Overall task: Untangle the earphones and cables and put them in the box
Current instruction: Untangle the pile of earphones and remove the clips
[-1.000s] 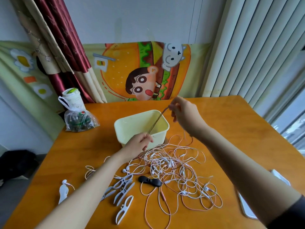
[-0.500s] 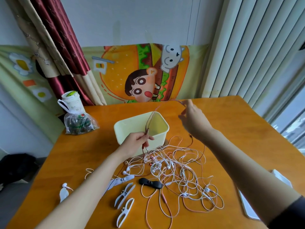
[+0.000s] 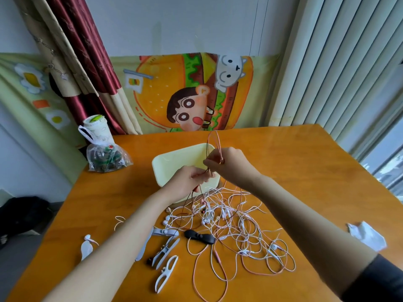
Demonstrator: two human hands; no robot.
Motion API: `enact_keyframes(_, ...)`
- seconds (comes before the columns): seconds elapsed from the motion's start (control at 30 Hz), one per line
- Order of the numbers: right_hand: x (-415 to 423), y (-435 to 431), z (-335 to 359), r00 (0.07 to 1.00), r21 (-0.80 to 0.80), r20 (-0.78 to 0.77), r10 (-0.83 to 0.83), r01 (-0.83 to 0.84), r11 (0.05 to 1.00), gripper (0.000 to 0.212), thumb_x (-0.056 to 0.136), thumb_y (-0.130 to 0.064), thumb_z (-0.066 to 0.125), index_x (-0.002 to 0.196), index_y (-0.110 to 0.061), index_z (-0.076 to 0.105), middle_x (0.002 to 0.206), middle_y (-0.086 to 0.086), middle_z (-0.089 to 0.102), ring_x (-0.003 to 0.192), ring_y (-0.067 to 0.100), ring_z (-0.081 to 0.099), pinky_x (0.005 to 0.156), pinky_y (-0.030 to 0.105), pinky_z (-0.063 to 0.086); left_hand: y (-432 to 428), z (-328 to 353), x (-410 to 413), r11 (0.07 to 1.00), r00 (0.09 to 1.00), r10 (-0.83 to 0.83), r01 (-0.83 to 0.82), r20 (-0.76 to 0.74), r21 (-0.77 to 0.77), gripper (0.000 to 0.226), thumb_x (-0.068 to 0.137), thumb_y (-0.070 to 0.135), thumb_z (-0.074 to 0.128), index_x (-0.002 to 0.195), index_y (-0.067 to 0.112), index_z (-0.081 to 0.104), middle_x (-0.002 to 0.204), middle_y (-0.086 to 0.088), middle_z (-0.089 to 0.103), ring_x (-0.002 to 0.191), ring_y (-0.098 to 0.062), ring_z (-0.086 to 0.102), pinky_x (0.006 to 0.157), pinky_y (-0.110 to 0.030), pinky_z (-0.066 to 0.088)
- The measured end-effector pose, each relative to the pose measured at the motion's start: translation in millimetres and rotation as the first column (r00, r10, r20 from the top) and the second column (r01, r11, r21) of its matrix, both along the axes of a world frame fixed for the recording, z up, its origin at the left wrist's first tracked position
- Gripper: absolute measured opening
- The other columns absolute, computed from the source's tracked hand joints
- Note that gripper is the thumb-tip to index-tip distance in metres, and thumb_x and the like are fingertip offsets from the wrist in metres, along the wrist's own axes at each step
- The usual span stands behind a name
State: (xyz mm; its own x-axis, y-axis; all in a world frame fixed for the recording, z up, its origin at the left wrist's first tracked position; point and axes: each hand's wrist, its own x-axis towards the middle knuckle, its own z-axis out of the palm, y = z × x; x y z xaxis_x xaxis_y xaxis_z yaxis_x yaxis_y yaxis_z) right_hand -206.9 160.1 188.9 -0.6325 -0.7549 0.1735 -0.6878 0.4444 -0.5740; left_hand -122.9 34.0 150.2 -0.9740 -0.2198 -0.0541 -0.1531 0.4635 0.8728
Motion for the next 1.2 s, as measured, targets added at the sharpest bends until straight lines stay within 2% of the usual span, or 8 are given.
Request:
enact_keyframes(0.07,-3,0,-1,0.997,-0.054,0.051,-0.065,0.067,0.996,0.021,0.095,-0.023,0.053,0.094,-0.007,0.067,0.085,0.003,0.068,0.065,0.003,0.053,0.054,0.006,0.038,-1,-2,2,0.992,0.992,0.122,-0.122,-0.029,-0.029,0.015,0.098,0.021,0.051,0.100,0.020,0.065,0.090,0.009,0.056,0.072,-0.013,0.055,0.059,-0.008,0.044)
enact_keyframes(0.17,-9,1,1,0.976,-0.112,0.146,-0.160,0.177,0.978,0.021,0.096,-0.022,0.052,0.094,-0.006,0.065,0.082,0.002,0.067,0.063,0.001,0.054,0.052,0.004,0.038,-8,-6,6,0.959,0.964,0.245,-0.256,-0.103,-0.117,0.025,0.098,0.018,0.049,0.109,0.011,0.071,0.105,-0.003,0.064,0.094,-0.022,0.058,0.080,-0.031,0.049)
enact_keyframes(0.5,-23,6,7,0.968,-0.171,0.135,-0.213,0.235,0.957,0.024,0.093,-0.027,0.056,0.087,-0.009,0.070,0.075,-0.004,0.063,0.066,0.004,0.055,0.059,0.007,0.038,-17,-45,23,0.967,0.986,0.096,-0.060,0.135,-0.249,0.023,0.098,0.018,0.049,0.098,0.011,0.071,0.071,0.001,0.058,0.050,-0.006,0.039,0.044,-0.013,0.028)
enact_keyframes(0.7,-25,6,18,0.970,-0.208,0.155,-0.189,0.219,0.953,0.024,0.092,-0.029,0.058,0.079,-0.012,0.069,0.070,-0.007,0.062,0.063,-0.004,0.052,0.058,0.008,0.036,-20,-56,25,0.936,0.969,0.085,0.002,0.232,-0.351,0.036,0.093,0.022,0.058,0.128,0.017,0.053,0.127,0.003,0.053,0.111,-0.009,0.050,0.091,-0.021,0.039)
enact_keyframes(0.8,-20,4,14,0.974,-0.152,0.189,-0.128,0.158,0.976,0.023,0.092,-0.027,0.058,0.081,-0.010,0.070,0.070,-0.007,0.063,0.060,-0.004,0.053,0.051,0.002,0.036,-9,-35,14,0.996,0.992,0.064,-0.056,0.110,-0.076,0.054,0.092,0.023,0.060,0.141,0.022,0.037,0.135,0.007,0.045,0.123,-0.008,0.045,0.096,-0.025,0.037)
enact_keyframes(0.93,-19,4,3,0.977,-0.007,0.182,-0.108,0.111,0.994,0.029,0.091,-0.027,0.059,0.080,-0.005,0.072,0.067,0.001,0.064,0.050,0.003,0.046,0.042,0.009,0.033,13,-5,2,0.945,0.997,0.077,-0.075,0.007,0.319,0.039,0.094,0.014,0.054,0.131,0.023,0.046,0.121,0.005,0.061,0.114,-0.012,0.056,0.098,-0.032,0.041)
enact_keyframes(1.1,-14,13,-13,0.973,0.127,0.228,-0.041,0.012,0.992,0.024,0.087,-0.028,0.065,0.098,-0.006,0.068,0.079,0.000,0.068,0.061,0.007,0.054,0.047,0.008,0.038,16,-10,5,0.943,0.999,0.045,-0.044,0.006,0.329,0.021,0.097,0.005,0.048,0.116,0.010,0.056,0.076,-0.001,0.063,0.064,-0.009,0.062,0.069,-0.022,0.051)
enact_keyframes(1.2,-14,25,-20,0.942,0.192,0.332,-0.046,-0.020,0.981,0.039,0.083,-0.020,0.070,0.115,-0.006,0.052,0.095,0.003,0.063,0.074,0.008,0.057,0.057,0.009,0.045,-3,-32,8,0.976,0.981,0.154,-0.169,0.115,0.138,0.015,0.097,0.007,0.048,0.105,0.011,0.059,0.077,-0.002,0.059,0.063,-0.012,0.057,0.067,-0.025,0.050)
